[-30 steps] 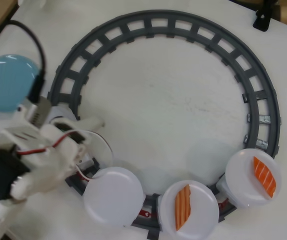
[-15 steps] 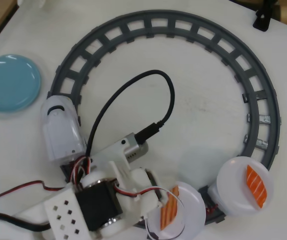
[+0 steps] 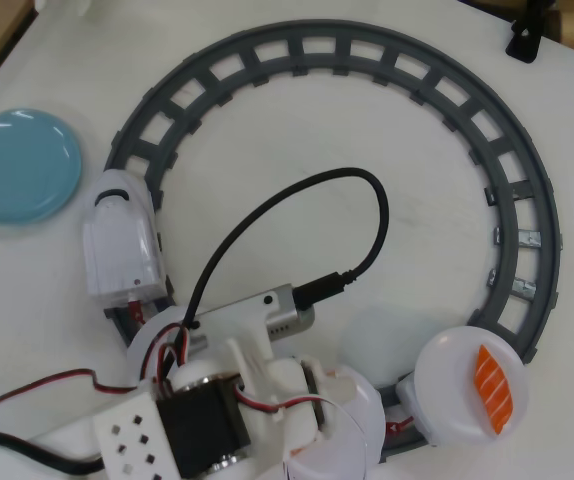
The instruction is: Pick up the sushi from the Shinkansen and put it on the blue dish
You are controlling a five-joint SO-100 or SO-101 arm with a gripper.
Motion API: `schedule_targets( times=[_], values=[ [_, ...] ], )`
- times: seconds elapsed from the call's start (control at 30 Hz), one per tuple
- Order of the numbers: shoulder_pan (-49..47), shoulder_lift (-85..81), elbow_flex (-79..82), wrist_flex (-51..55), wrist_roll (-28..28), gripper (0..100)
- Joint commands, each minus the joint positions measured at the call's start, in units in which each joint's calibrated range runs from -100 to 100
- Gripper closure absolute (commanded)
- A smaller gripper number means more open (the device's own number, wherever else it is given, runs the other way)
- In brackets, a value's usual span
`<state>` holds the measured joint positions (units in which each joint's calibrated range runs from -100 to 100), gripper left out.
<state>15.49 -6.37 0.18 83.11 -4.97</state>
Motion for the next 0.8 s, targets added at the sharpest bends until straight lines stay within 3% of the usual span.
schedule_targets(
  times=[0.0, 0.77],
  values=[
    [-1.14, -0.97, 0.36, 0.5, -1.15, 73],
    [-3.16, -0.97, 14.42, -0.86, -2.88, 73]
  ],
)
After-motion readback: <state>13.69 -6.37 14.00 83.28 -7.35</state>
